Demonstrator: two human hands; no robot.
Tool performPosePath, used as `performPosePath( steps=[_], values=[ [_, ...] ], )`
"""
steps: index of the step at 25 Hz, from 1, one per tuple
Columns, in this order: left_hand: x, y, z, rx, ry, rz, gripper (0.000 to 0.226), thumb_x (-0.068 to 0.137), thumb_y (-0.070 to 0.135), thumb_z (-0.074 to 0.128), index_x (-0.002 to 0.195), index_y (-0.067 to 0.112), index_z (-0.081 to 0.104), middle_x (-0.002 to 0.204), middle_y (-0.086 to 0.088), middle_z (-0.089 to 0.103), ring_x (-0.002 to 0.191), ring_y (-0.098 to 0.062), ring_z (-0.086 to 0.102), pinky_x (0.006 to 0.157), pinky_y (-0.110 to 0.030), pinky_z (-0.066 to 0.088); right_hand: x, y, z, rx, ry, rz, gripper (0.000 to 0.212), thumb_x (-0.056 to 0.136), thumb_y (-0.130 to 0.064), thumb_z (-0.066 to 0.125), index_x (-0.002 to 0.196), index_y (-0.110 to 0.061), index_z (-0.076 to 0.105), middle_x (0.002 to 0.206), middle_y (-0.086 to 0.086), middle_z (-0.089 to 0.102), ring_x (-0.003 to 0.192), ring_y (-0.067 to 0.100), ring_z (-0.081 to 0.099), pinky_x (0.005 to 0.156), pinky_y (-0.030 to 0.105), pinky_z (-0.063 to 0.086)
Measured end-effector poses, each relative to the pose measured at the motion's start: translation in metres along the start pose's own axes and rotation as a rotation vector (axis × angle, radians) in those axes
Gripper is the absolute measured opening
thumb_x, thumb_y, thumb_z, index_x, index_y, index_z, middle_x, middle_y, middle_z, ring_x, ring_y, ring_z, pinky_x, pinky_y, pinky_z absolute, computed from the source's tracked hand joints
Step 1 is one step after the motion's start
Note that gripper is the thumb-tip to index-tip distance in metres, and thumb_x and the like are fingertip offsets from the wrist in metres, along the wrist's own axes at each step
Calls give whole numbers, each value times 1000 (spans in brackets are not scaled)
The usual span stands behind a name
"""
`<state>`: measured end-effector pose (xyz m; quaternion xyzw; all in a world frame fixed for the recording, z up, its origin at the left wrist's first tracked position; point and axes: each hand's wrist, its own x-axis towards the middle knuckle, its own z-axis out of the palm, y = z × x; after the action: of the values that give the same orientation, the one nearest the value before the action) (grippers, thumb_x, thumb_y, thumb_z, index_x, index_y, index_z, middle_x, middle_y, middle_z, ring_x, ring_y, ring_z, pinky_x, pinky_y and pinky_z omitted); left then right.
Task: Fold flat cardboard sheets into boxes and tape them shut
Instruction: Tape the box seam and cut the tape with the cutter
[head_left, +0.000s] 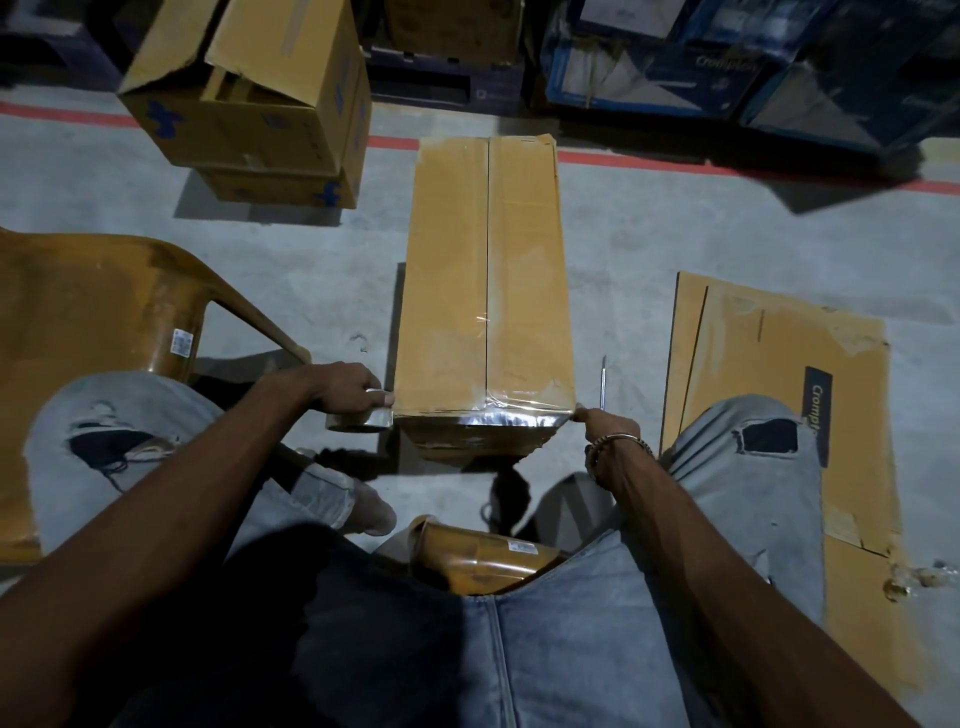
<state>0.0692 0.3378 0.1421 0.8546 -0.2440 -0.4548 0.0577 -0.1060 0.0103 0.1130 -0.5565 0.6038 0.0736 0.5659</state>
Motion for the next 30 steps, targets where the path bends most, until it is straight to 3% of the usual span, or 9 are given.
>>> performPosePath(
  steps=[2,4,7,9,11,15,19,24,30],
  values=[
    [3,2,2,6,21,25,40,107,48,48,76,25,59,83,5,61,78,-10,56,72,-31,38,1,2,1,-36,-53,31,43,89,-23,78,121,2,65,83,7,59,63,19,50,57,30,43],
    [6,3,3,7,40,23,40,107,46,50,73,26,56,80,8,57,76,-10,54,72,-32,37,-2,1,0,-115,24,-45,42,87,-20,77,120,3,68,90,11,67,76,28,62,69,35,54],
    [9,-2,5,-6,82,18,44,106,47,52,69,23,55,76,4,58,75,-16,55,72,-33,37,-19,-9,6,-339,279,-395,26,87,-30,70,111,-19,73,101,10,76,91,30,70,83,41,60],
    [6,-2,5,-12,99,26,43,105,47,54,68,24,57,74,5,57,73,-12,54,74,-32,38,-41,-13,22,-418,212,-655,24,86,-42,70,105,-27,71,95,3,77,84,24,72,76,40,62],
    [3,-2,3,-17,103,33,43,104,48,55,70,23,61,74,5,59,72,-12,55,76,-32,40,-68,-11,52,-513,29,-761,32,80,-49,79,102,-28,69,93,-3,75,81,19,70,72,36,61],
    [-3,-5,3,-32,128,30,50,99,55,60,87,10,77,86,-9,74,85,-27,68,80,-39,50,-104,-2,125,-755,-192,-883,60,67,-64,85,105,-25,59,95,-2,72,85,22,67,71,37,60],
    [-3,-13,7,-89,159,12,50,93,63,64,88,17,80,91,-8,78,89,-26,71,86,-43,54,-106,-10,152,-926,-276,-931,60,69,-50,90,108,-23,53,98,3,70,87,27,66,75,41,60],
    [-2,-10,4,-152,122,9,44,94,58,67,85,17,80,87,-1,75,87,-22,69,81,-37,52,-81,-23,126,-1089,-278,-952,61,69,-36,92,109,-21,49,97,8,68,89,31,66,75,42,59],
    [0,-10,3,-166,95,11,49,97,52,67,88,4,78,93,-14,77,87,-29,69,73,-33,48,-36,-33,52,-1176,-139,-977,35,85,-24,75,108,-17,50,87,12,62,83,39,64,64,38,48]
  ],
)
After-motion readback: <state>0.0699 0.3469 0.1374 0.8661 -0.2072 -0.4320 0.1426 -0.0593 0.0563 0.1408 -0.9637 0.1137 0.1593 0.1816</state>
